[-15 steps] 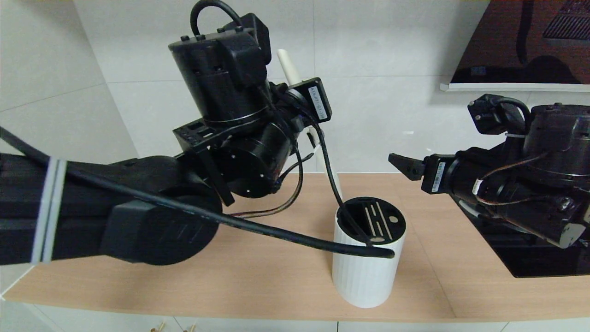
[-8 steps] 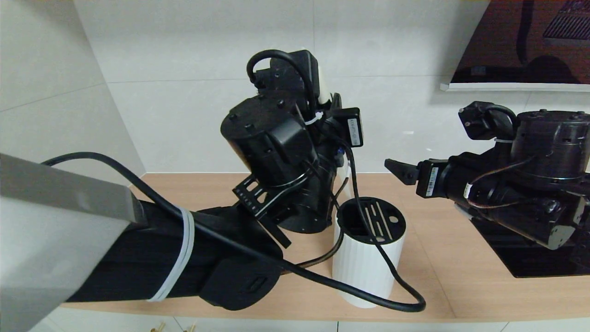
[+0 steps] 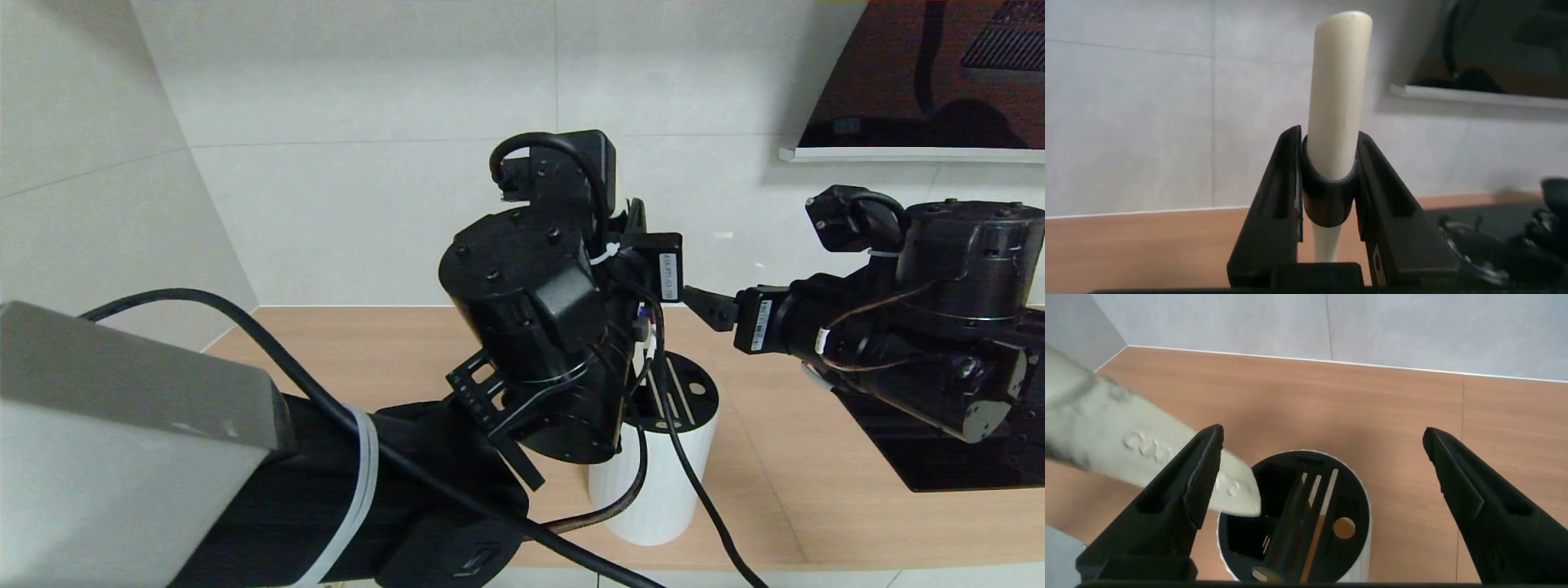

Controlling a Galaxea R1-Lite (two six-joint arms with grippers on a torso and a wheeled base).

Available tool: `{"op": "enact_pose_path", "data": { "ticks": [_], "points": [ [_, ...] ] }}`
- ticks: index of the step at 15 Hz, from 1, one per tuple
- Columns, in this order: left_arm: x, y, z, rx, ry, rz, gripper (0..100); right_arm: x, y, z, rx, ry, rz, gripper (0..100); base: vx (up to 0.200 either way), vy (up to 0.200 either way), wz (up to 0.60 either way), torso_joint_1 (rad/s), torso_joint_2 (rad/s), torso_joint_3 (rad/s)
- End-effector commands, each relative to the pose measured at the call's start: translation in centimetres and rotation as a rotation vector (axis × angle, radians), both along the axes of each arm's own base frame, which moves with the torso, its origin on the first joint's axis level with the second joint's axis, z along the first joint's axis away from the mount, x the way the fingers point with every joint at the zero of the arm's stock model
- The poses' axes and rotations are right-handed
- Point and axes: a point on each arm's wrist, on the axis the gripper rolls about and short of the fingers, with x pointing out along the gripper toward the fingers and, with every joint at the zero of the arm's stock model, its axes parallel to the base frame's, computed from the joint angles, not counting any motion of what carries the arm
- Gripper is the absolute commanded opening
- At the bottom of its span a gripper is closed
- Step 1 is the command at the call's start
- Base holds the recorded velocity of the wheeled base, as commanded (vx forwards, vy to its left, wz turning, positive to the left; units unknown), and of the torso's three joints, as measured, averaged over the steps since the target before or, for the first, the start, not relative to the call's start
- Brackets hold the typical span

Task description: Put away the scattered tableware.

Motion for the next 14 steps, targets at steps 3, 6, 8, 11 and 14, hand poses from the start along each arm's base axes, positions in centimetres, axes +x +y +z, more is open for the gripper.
{"op": "enact_pose_path", "data": {
  "ticks": [3,6,8,11,14],
  "points": [
    [0.4,-0.8,-1.7,0.036,0.027,-0.002,0,0.1,0.1,-0.3,-0.005,0.008,0.001,100,0.000,0.000,0.00,0.000,0.00,0.000],
    [0.3,-1.2,-2.3,0.051,0.039,-0.009,0,0.2,0.1,-0.4,-0.007,0.010,-0.001,100,0.000,0.000,0.00,0.000,0.00,0.000],
    [0.3,-1.6,-3.0,0.067,0.051,-0.015,0,0.3,0.2,-0.5,-0.009,0.014,-0.001,100,0.000,0.000,0.00,0.000,0.00,0.000],
    [0.5,-1.9,-3.9,0.083,0.064,-0.016,0,0.3,0.2,-0.6,-0.012,0.016,-0.001,100,0.000,0.000,0.00,0.000,0.00,0.000],
    [0.6,-2.1,-5.1,0.111,0.085,-0.016,0,0.4,0.3,-0.8,-0.015,0.021,-0.001,100,0.000,0.000,0.00,0.000,0.00,0.000]
  ]
}}
